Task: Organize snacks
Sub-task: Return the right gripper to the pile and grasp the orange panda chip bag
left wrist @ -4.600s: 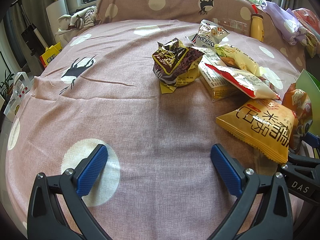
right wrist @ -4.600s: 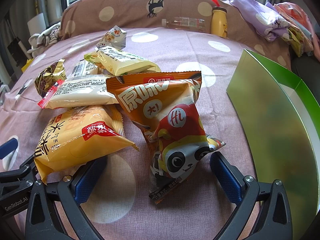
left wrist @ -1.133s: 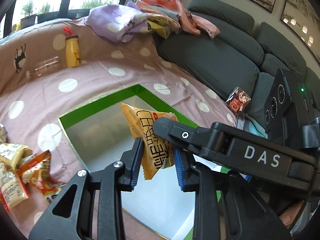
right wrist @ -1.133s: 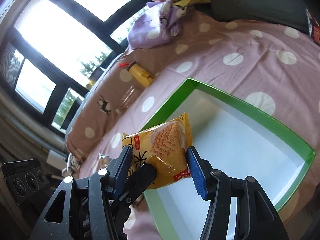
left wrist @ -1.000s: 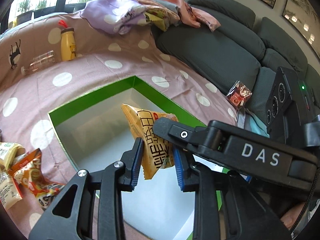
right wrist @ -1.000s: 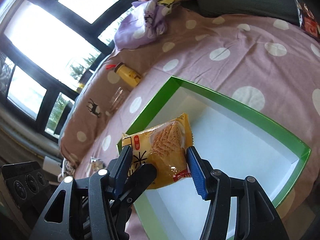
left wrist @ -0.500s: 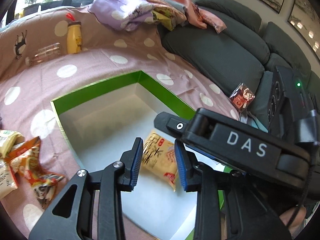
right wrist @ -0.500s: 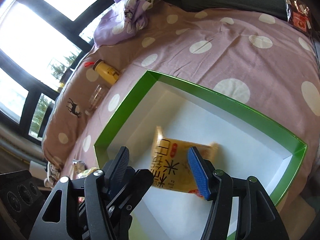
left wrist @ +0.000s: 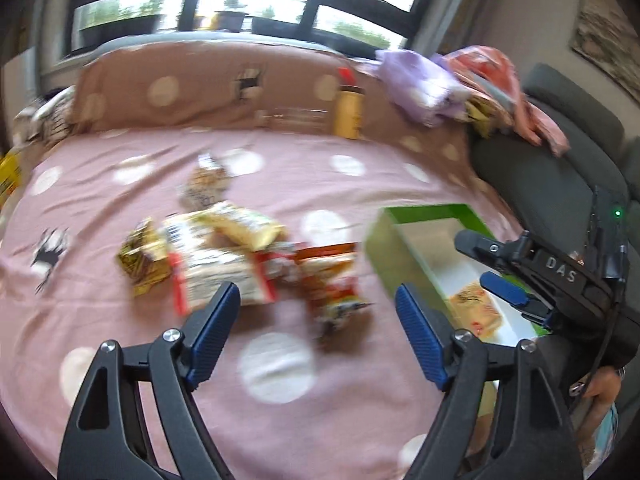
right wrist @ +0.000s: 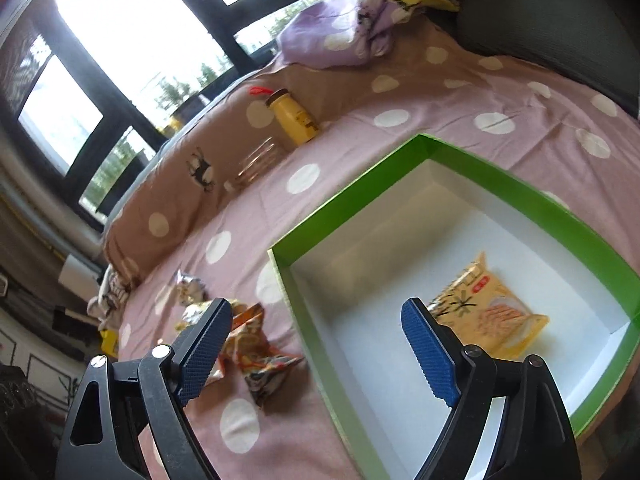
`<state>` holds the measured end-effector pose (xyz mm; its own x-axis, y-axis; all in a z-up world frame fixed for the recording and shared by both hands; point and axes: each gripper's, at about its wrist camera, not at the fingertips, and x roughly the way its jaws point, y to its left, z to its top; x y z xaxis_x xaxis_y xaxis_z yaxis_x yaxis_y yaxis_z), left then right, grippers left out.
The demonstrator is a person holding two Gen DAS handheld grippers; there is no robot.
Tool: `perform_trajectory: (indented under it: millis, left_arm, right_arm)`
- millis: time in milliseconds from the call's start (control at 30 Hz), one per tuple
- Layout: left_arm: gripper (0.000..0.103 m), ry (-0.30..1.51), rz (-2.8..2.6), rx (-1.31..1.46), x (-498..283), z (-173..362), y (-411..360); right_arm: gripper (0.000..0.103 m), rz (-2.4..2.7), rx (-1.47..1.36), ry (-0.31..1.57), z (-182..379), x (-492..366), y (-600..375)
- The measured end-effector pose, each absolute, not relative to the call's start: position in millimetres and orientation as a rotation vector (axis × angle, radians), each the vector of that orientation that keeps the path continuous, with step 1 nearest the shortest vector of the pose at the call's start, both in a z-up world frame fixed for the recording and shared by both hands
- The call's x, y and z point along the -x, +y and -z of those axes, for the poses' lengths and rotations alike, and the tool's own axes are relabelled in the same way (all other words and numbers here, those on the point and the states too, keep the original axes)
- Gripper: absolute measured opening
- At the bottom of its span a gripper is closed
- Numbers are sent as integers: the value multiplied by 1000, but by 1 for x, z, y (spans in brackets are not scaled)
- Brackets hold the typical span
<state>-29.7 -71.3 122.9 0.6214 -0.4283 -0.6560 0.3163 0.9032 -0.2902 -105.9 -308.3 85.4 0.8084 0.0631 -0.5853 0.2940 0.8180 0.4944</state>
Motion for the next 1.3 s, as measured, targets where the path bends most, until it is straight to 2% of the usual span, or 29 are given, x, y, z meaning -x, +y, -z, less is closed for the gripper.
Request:
perform_trajectory:
  millis: [133,300,467,500,567,733,800,867,933,1100,1300]
  left_arm:
    - [81,840,353,268,29,-101,-28]
    - [81,888,218,285,24,-77,5]
    - [81,925,193,341,16,-69,23]
    - [81,927,192,343,15,-67,25]
    - [81,932,195,351,15,-67,26]
    - [81,931,186,350,15,-66,29]
    - [81,935,192,355,15,-66,30]
    - [81,939,189,363,14,-65,31]
    - [81,945,180,368,13,-64,33]
    - [81,950,174,393,12,-64,41]
    - [81,967,134,416,10,-60,52]
  right_arm:
    - [87,55,-522,705,-78,75,-268]
    - [87,63,-408,822,-53,39,-233]
    - [85,170,-229,827,-40,26,-212]
    - [83,180,-209,822,-39,26,-209]
    - [69,155,-218,822,-39,27,-208]
    - [67,110,-224,856,-35,22,-200]
    - [60,127,-206,878,-29,18,-198]
    - [45,131,-206,902,-24,14,-199]
    - [40,134,-206,908,-21,13,-198]
    - [36,-5,-245,888,-32,31,-184]
    - [37,-249,-323,1014,-20,37,-147]
